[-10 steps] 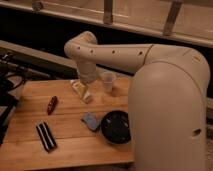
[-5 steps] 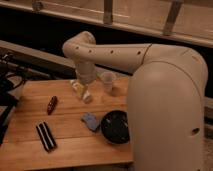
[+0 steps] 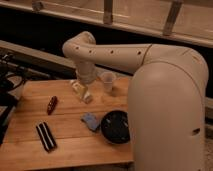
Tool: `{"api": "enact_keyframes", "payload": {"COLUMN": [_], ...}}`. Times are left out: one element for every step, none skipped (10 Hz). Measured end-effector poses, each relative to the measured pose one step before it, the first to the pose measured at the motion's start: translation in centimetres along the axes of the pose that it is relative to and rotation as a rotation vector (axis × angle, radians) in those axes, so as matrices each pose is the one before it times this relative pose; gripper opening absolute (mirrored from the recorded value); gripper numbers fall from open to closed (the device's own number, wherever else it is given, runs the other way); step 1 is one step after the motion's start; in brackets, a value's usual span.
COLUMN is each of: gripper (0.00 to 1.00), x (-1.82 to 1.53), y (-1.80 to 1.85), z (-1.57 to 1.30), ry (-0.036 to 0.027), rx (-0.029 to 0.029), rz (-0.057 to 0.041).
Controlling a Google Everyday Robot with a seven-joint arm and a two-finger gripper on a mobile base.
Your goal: Move the arm in a circular motion
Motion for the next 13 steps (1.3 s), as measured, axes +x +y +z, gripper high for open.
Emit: {"api": "enact_keyframes", "payload": {"gripper": [0.86, 0.86, 0.86, 0.86, 0.86, 0.86, 0.86, 0.86, 0.86, 0.86, 0.86, 0.86, 0.86], "x": [-0.056, 0.111, 0.127, 0.25, 0.278, 0.324, 0.059, -0.054, -0.164, -0.177, -0.167, -0.065, 0.053], "y": [0.066, 0.131, -0.092, -0.262, -0.166, -0.163, -0.09, 0.062, 0.046, -0.001, 0.028, 0.117, 0.085], "z": [0.003, 0.09, -0.006, 0.018, 0.031, 0.079, -0.108, 0.012, -0.01, 0.01, -0.023, -0.051, 0.079], "ry": [0.0034, 0.00343, 0.00068, 0.00042, 0.00193, 0.00331, -0.00057, 0.00239, 0.00108, 0.00176, 0.00221, 0.00183, 0.00371], "rx": [0.00197, -0.00345, 0.00007, -0.00018, 0.0006, -0.00111, 0.00026, -0.00281, -0.00133, 0.00069, -0.00015, 0.00021, -0.00023], "rz": [-0.01268, -0.00628, -0.00444, -0.00119, -0.00215, -0.00263, -0.00422, -0.00949, -0.00695, -0.00565, -0.00777, -0.00805, -0.00601]}}
